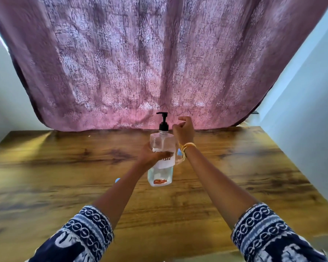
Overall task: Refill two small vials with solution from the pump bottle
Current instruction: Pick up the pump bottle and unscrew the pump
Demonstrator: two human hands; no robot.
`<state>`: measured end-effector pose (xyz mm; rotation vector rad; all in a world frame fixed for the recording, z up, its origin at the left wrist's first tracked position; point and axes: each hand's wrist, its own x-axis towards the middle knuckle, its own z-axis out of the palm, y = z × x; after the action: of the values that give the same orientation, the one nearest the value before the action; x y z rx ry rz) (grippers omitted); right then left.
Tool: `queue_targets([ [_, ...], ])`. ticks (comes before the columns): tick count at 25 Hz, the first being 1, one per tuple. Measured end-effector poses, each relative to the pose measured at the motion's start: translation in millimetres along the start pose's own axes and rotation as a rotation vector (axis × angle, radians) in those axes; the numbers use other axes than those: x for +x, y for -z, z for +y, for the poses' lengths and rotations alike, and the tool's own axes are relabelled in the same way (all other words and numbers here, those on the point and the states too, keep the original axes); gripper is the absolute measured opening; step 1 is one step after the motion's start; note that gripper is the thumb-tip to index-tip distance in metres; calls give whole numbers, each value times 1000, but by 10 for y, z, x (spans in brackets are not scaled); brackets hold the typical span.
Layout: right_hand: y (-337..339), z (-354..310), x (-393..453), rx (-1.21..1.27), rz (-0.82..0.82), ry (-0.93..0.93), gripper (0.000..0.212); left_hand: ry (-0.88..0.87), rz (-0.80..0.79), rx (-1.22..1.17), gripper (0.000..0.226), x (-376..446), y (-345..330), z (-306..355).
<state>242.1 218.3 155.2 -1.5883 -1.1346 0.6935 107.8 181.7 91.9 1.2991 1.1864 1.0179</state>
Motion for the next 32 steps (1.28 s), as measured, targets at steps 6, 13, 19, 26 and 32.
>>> queue_targets([
  [6, -86, -596, -309, -95, -276, 150, 13, -83, -53, -41, 39, -274, 310, 241],
  [13, -325, -997, -694, -259, -304, 185, 45, -28, -161, 26, 28, -710, 1024, 607],
  [19, -721, -1085, -1117, -4, -466, 180, 46, 55, -210, -54, 28, -1062, 1533, 540],
  [26, -1047, -1027, -1437, -53, -661, 269, 35, 109, -233, -232, 21, -1379, 1824, 217],
  [32, -1099, -1100, -1513, 204, -889, 179, 16, 130, -240, -325, 43, -1444, 1930, 112],
])
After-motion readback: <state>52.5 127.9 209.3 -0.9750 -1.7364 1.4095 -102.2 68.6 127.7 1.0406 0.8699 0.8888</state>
